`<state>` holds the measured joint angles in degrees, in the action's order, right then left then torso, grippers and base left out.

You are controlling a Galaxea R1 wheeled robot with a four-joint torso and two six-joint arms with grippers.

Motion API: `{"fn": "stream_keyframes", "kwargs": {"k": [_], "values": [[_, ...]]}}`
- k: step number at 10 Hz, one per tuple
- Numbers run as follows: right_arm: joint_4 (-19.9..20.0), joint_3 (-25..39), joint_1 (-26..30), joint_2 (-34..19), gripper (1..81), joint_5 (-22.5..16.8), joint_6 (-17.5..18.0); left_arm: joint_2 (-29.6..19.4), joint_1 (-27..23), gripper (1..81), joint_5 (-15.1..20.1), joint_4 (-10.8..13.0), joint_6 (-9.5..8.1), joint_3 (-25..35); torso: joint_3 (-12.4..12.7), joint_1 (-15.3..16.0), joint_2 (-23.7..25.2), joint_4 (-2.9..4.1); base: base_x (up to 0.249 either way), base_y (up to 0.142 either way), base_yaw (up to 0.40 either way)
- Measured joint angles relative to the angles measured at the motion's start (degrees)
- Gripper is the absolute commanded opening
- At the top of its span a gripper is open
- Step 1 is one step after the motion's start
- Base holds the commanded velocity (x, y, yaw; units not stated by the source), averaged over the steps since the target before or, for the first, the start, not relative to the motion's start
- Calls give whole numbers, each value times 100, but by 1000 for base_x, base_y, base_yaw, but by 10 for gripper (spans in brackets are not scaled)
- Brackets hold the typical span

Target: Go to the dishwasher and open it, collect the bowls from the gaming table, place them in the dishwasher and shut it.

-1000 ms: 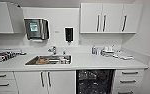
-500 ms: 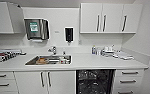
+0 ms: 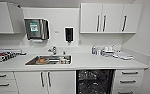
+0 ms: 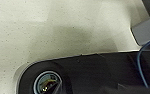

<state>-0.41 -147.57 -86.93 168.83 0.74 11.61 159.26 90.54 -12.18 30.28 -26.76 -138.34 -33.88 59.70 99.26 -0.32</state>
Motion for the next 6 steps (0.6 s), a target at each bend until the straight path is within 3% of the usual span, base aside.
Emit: {"fn": "stream_keyframes", "kwargs": {"k": [3, 6], "values": [[-2, -32, 17, 2, 811, 11, 0, 91, -2, 811, 6, 0, 44, -149, 2, -267, -405, 0, 0, 0, 0], [-7, -37, 112, 50, 811, 22, 0, 397, -49, 811, 28, 6, 83, -695, 2, -654, -1007, 0, 0, 0, 0]]}}
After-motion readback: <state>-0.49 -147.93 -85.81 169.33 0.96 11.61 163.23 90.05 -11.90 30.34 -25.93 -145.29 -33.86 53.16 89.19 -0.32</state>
